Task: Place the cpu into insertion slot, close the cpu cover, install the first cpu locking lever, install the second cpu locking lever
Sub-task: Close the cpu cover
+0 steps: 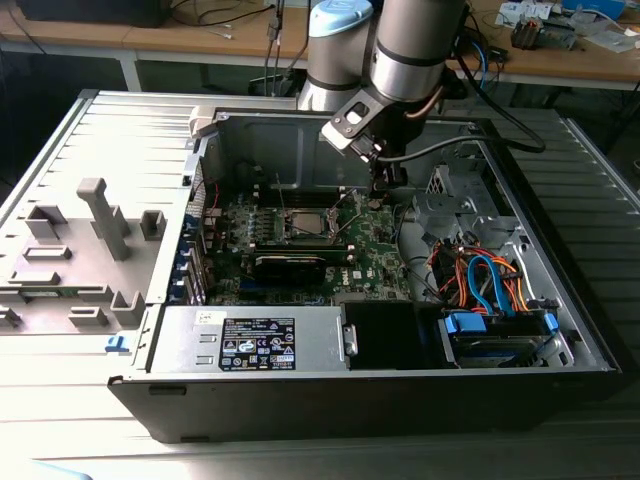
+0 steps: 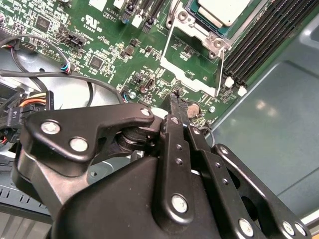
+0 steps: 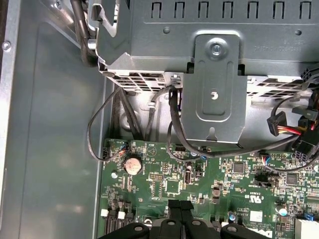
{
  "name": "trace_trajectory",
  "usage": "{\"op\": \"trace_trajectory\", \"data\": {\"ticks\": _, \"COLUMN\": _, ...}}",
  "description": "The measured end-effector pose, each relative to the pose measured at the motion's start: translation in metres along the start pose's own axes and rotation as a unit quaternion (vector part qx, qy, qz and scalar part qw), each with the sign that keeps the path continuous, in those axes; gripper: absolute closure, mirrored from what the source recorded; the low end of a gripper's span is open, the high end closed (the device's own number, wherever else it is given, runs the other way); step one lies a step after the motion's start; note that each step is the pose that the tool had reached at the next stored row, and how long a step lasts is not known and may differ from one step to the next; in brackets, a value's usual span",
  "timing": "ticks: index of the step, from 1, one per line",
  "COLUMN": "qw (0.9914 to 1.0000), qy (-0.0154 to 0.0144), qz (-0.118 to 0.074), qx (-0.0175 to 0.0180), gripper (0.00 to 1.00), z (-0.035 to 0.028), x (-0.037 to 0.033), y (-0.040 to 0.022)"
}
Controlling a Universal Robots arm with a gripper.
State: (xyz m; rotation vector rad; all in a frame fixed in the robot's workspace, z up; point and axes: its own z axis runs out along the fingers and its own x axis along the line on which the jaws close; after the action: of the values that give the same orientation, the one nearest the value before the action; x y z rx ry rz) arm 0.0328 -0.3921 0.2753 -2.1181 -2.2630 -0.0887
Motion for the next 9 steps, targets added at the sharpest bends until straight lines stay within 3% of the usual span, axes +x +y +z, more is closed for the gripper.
{"op": "trace_trajectory", "data": {"ticks": 9, "qw": 1.0, "qy": 0.0, "qz": 0.0, "qx": 0.0, "gripper": 0.89, "z": 0.0, "x": -0.0002, "y": 0.0024}}
